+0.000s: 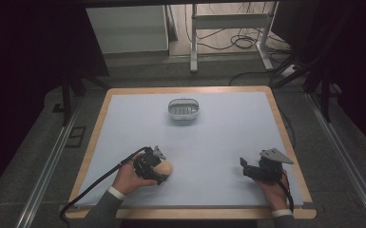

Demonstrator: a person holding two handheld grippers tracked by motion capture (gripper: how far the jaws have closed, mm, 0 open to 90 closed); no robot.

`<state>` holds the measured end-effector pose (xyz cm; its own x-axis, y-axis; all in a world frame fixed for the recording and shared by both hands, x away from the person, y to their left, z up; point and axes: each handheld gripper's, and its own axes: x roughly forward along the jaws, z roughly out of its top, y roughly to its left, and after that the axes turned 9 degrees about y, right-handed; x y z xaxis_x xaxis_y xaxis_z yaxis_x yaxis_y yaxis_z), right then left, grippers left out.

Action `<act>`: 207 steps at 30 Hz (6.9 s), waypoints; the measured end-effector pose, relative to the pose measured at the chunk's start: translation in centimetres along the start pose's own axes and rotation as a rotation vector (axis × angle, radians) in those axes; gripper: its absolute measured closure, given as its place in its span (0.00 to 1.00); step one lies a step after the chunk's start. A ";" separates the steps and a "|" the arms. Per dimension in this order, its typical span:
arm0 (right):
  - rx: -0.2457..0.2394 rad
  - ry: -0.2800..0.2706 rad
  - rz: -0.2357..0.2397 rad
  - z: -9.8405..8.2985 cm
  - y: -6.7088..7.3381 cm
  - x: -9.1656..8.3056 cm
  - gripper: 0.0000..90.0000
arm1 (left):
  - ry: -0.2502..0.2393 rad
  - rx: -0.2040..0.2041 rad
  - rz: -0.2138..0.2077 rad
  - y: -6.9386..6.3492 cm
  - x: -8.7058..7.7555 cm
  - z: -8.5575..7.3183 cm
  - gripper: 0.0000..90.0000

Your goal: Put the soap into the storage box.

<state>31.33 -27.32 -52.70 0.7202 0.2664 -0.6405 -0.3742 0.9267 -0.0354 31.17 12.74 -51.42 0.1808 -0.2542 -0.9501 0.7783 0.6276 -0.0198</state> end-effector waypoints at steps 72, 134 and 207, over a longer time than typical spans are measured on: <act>-0.004 0.002 -0.014 0.0 0.1 0.0 0.09 | -0.148 -0.004 0.051 2.9 -5.9 3.5 0.36; -0.011 0.002 -0.024 0.0 0.2 0.0 0.09 | -0.146 -0.003 0.087 6.6 -6.3 8.4 0.36; 0.006 0.005 -0.017 0.0 0.0 0.0 0.09 | -0.110 -0.021 0.068 11.3 -4.5 15.7 0.36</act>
<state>31.35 -27.27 -52.72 0.7234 0.2496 -0.6437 -0.3589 0.9325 -0.0417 48.57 9.39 -42.52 0.2988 -0.2888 -0.9096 0.7493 0.6612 0.0362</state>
